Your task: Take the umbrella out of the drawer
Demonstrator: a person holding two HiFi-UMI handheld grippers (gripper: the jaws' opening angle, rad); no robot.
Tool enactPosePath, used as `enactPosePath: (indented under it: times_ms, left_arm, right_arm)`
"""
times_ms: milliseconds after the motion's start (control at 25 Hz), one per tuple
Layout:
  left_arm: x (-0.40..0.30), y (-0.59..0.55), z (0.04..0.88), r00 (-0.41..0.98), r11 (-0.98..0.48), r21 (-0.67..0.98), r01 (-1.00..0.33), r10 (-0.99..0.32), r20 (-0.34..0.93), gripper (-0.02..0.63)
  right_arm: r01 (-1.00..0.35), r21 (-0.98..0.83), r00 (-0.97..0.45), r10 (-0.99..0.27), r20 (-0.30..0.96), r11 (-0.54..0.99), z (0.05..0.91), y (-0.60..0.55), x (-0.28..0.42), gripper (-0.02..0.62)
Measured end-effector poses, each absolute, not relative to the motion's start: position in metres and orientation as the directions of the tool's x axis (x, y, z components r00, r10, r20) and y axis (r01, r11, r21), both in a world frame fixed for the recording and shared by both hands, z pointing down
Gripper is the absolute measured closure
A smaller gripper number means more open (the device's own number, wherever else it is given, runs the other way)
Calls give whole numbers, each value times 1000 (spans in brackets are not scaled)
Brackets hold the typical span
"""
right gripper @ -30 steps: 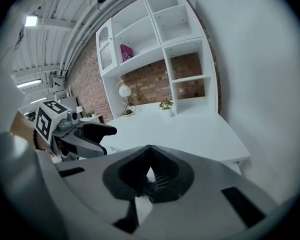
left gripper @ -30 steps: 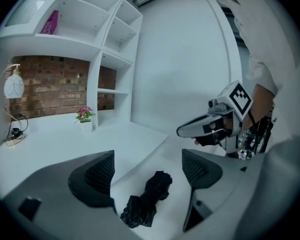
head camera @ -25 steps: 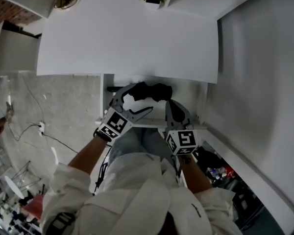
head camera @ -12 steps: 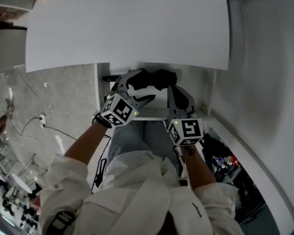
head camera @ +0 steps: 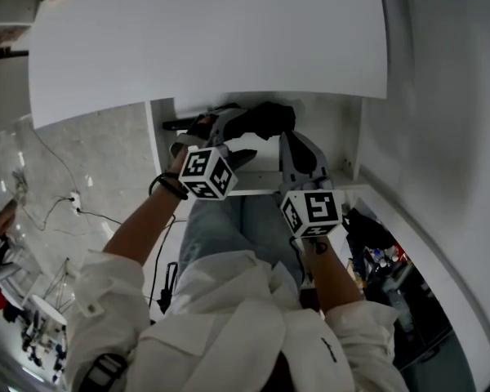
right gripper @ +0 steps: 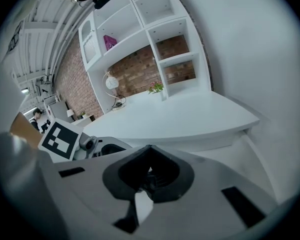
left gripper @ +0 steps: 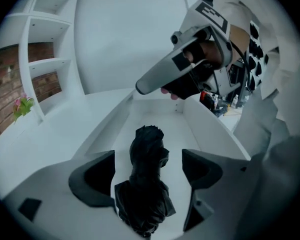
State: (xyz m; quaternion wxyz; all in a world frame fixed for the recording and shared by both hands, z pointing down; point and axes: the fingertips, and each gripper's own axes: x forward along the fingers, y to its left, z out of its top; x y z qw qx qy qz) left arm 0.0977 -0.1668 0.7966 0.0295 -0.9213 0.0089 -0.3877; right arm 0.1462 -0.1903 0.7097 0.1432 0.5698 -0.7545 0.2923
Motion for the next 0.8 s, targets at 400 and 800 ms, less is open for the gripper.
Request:
enactPosePath:
  times_ms: [400, 800]
  left_arm:
    - [108, -172, 829, 625, -993, -45, 108, 33, 780, 195]
    - [112, -172, 865, 522, -983, 6, 184, 103, 847, 195]
  right_arm:
    - [-948, -292, -289, -737, 611, 129, 735, -184, 146, 578]
    - [-945, -315, -270, -755, 598, 88, 735, -184, 149, 578]
